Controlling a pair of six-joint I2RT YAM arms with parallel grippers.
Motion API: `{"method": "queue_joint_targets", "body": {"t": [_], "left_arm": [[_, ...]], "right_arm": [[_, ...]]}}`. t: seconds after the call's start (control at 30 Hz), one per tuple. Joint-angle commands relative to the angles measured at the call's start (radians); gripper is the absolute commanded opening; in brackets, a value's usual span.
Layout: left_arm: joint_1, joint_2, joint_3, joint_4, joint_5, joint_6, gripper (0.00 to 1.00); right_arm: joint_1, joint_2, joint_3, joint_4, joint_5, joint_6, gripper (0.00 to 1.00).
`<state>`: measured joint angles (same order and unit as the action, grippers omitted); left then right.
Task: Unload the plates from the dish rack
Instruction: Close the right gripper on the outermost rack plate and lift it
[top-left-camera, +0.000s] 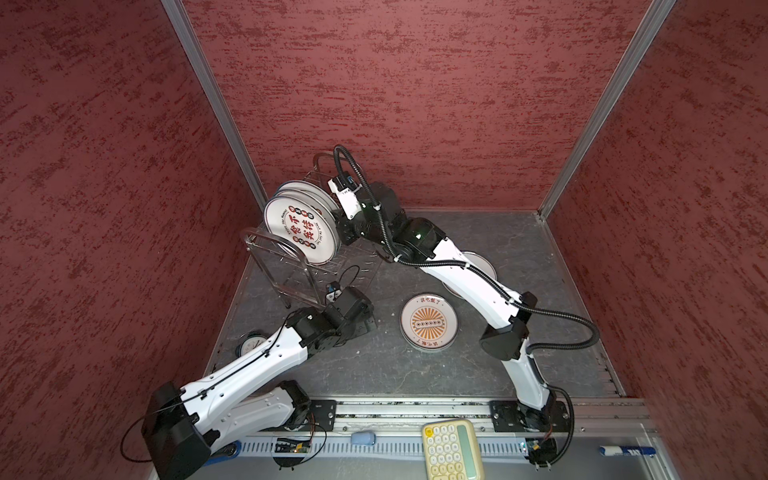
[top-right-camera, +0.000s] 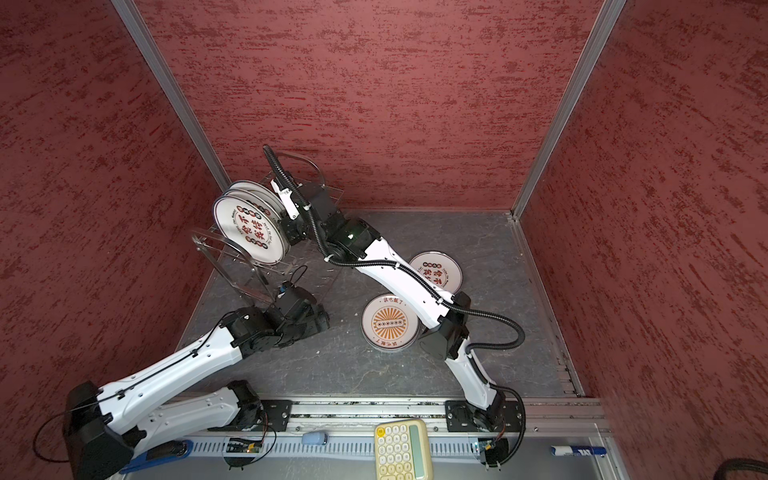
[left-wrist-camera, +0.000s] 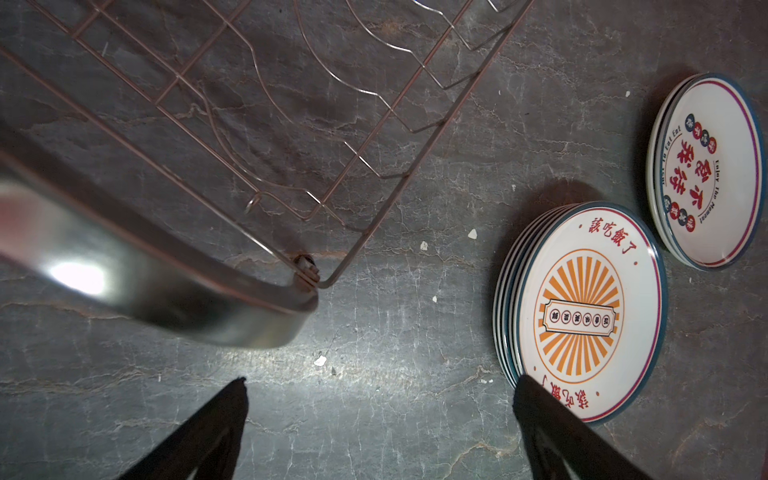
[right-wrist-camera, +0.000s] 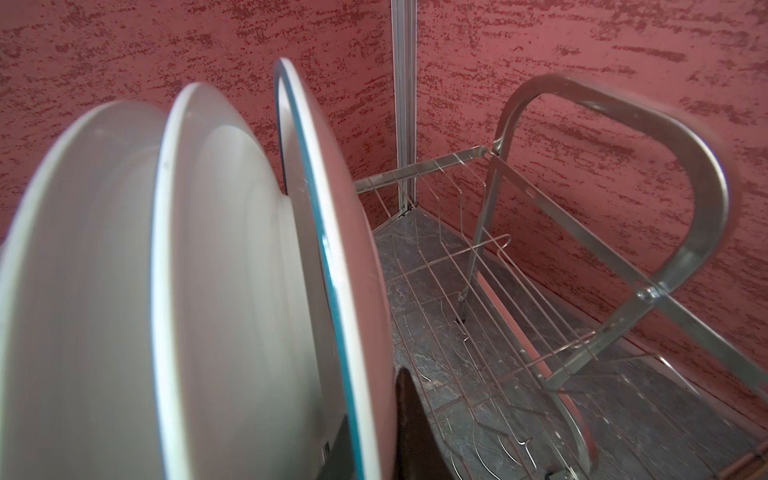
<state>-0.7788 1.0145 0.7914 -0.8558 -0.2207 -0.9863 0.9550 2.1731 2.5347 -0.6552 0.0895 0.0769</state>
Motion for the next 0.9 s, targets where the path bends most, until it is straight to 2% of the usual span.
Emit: {"method": "queue_joint_targets", "body": {"t": [0.0, 0.3, 0.67, 0.87], "left_arm": [[0.007, -0.017, 0.020, 0.011, -0.006, 0.017, 0.99], [-0.002, -0.020, 0.054, 0.004, -0.006, 0.029, 0.99], [-0.011, -0.002, 0.072, 0.029, 0.003, 0.040, 0.99], [-0.029, 0.005, 0.086, 0.031, -0.002, 0.045, 0.99]], "right_arm": [[0.018, -0.030, 0.039, 0.042, 0.062, -0.021, 0.00], [0.030, -0.066, 0.039, 0.110, 0.269, -0.081, 0.00], [0.030, -0.123, 0.037, 0.144, 0.312, -0.121, 0.00], [0.030, -0.149, 0.037, 0.197, 0.419, -0.190, 0.00]]}}
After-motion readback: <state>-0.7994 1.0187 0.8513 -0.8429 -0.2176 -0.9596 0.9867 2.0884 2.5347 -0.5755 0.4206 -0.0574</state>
